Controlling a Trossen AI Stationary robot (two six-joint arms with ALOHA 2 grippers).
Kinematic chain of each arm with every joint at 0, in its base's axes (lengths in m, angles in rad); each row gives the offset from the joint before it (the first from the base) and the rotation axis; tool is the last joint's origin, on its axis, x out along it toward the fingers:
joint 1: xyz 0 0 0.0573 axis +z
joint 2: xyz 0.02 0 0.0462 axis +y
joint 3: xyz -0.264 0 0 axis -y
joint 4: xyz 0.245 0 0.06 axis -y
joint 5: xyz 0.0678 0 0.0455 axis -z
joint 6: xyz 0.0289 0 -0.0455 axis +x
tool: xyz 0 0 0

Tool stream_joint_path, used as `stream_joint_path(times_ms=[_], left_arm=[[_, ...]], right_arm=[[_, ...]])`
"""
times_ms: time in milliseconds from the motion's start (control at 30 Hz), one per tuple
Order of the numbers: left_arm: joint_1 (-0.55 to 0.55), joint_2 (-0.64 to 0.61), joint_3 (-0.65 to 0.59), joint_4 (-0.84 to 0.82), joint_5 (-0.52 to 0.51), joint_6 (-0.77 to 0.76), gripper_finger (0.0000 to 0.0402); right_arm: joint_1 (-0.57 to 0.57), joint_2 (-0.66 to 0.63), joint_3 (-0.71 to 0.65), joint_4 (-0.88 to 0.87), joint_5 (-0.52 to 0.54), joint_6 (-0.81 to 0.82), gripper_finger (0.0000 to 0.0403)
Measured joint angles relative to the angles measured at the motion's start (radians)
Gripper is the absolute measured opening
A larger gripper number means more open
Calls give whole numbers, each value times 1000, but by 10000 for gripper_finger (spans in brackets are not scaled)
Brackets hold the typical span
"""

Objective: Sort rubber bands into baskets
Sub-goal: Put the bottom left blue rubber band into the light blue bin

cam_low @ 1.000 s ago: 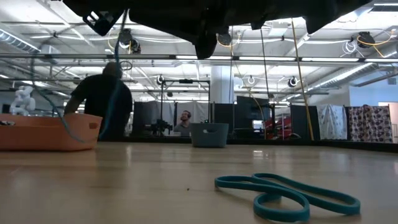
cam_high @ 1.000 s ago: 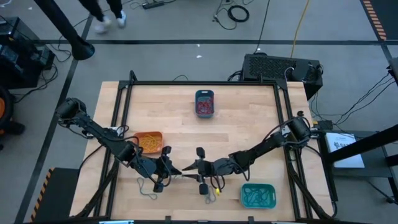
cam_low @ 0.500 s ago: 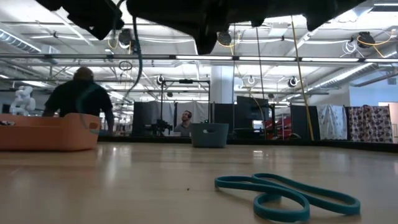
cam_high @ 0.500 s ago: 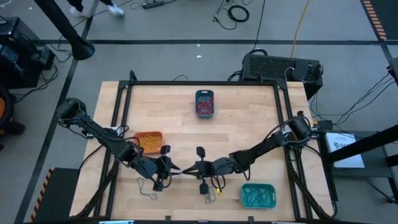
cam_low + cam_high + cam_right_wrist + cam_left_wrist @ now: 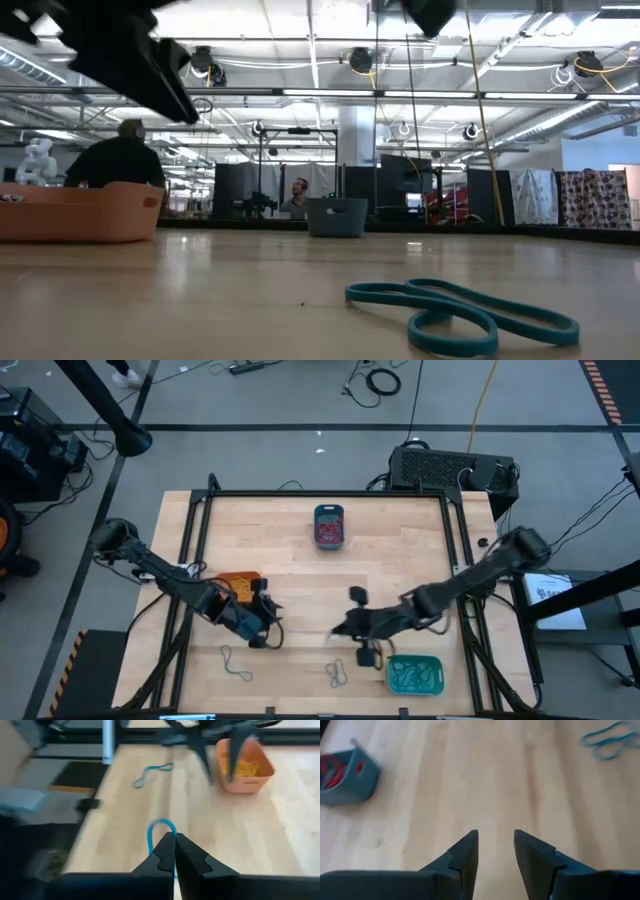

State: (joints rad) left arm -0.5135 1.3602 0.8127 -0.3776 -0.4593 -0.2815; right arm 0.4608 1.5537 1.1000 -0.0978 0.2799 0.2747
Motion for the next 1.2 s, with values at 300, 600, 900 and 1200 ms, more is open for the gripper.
stream_joint_path(times_ms=[300,600,900,1200], left_arm=[[106,0,-2,-90,-5,10,134],[160,0,-2,-81,-3,61,134],[189,1,-2,-74,7,113,134],[195,1,-2,-73,38,107,134]], right_arm=[[146,-197,1,-225,-194,349,0],[331,-141,1,-395,-219,703,0],[394,-40,0,-634,-201,885,0],[421,-39,0,-804,-205,1024,0]])
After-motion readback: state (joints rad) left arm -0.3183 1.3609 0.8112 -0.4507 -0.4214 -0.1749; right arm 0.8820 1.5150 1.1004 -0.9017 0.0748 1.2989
